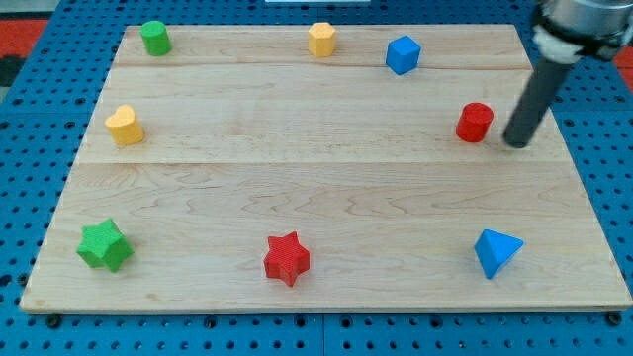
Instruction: Move the green circle diagonally to the bottom left of the yellow hexagon
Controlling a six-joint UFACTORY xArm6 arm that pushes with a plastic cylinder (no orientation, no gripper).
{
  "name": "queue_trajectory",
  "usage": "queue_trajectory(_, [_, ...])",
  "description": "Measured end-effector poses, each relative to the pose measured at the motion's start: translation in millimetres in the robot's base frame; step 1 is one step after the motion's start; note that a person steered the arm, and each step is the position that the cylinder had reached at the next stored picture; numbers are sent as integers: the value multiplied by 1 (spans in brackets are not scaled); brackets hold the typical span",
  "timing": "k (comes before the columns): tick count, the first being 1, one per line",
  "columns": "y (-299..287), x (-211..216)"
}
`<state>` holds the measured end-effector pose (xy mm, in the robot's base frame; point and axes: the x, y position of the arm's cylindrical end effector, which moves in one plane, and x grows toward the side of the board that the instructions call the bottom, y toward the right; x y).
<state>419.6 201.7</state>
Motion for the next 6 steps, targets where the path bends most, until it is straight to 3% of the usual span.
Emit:
queue_trajectory(1, [-41,-54])
queue_trajectory(2, [-42,-76])
queue_trajectory(3, [-157,-68])
queue_trajectory(5, [-414,-145])
queue_trajectory(6, [-506,-187])
